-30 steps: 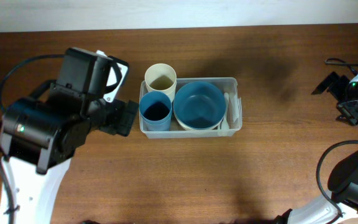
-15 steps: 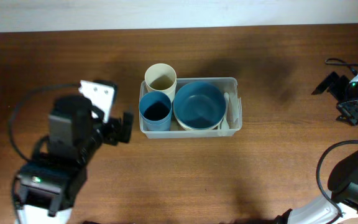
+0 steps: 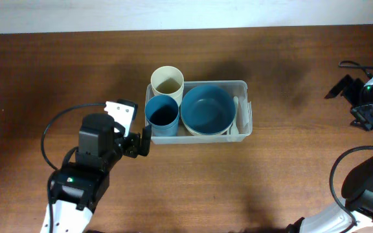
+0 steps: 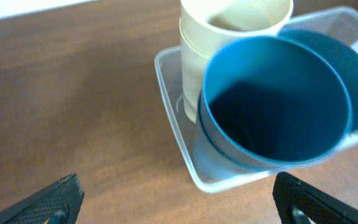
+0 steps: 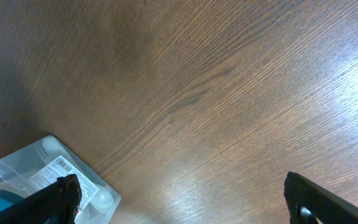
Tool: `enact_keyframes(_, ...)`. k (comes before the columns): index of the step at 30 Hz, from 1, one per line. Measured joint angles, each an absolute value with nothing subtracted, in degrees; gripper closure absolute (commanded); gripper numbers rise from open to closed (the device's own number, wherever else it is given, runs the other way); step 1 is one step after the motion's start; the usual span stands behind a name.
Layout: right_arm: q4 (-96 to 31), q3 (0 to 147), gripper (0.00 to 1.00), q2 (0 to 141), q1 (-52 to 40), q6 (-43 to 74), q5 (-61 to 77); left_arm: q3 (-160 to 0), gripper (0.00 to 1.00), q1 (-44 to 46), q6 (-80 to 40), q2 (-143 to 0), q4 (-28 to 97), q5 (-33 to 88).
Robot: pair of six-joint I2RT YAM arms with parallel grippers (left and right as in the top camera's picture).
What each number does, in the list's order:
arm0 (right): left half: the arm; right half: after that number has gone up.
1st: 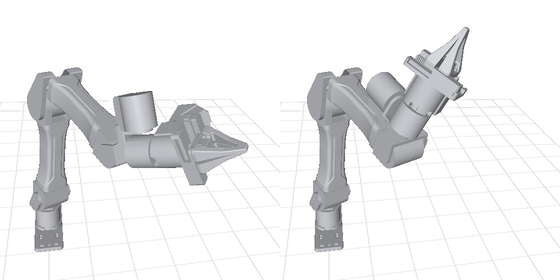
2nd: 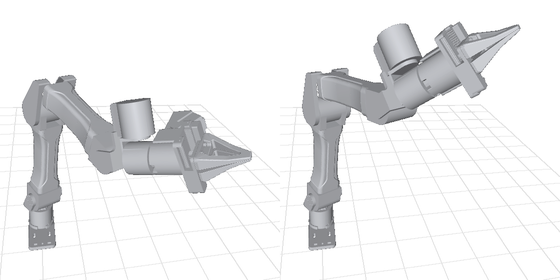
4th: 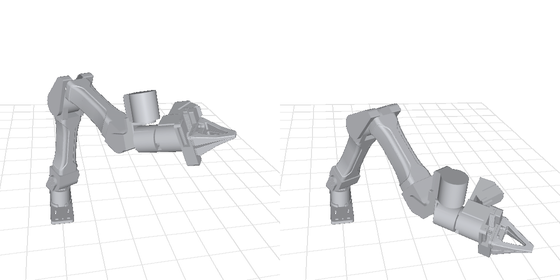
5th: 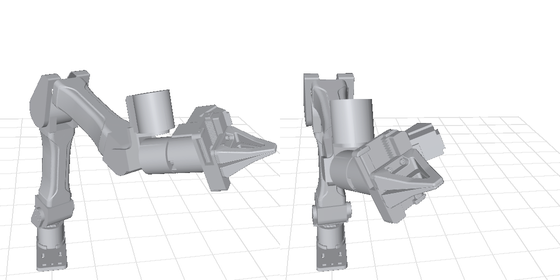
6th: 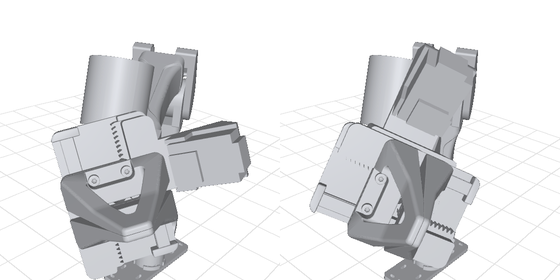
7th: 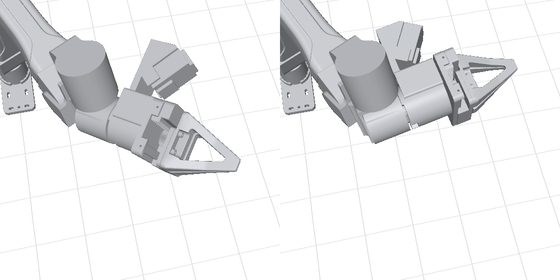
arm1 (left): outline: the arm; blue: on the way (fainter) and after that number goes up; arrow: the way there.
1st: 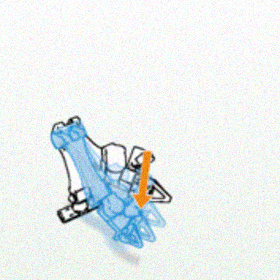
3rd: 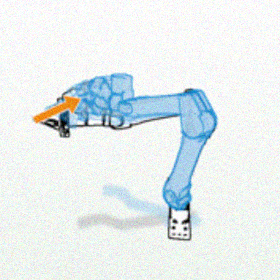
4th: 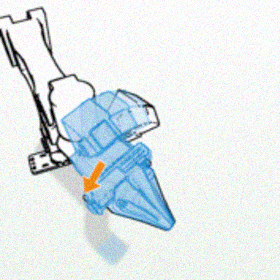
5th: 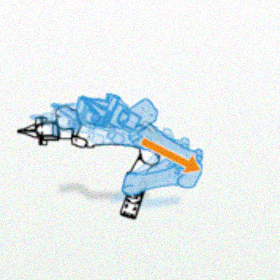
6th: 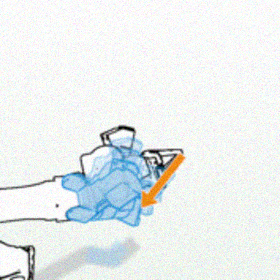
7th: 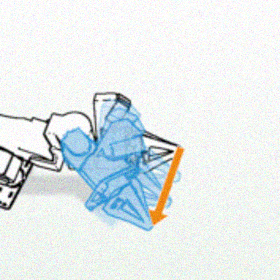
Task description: Pack container
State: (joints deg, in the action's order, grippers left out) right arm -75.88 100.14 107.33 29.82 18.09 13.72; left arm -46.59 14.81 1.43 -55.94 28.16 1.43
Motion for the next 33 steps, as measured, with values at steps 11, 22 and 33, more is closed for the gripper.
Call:
enact_keyframes(11,-75.9,100.1,0.01,107.3,29.8,18.1,13.7,-30.6,0.00,13.9,1.0,-54.2,6.3,-2.9)
enact_keyframes(22,-75.9,100.1,0.01,107.3,29.8,18.0,13.7,-11.7,0.00,8.9,1.1,-26.3,-8.6,-4.5)
enact_keyframes(33,-75.9,100.1,0.01,107.3,29.8,18.0,13.7,-0.9,0.00,8.6,2.0,-11.6,-14.0,-4.5)
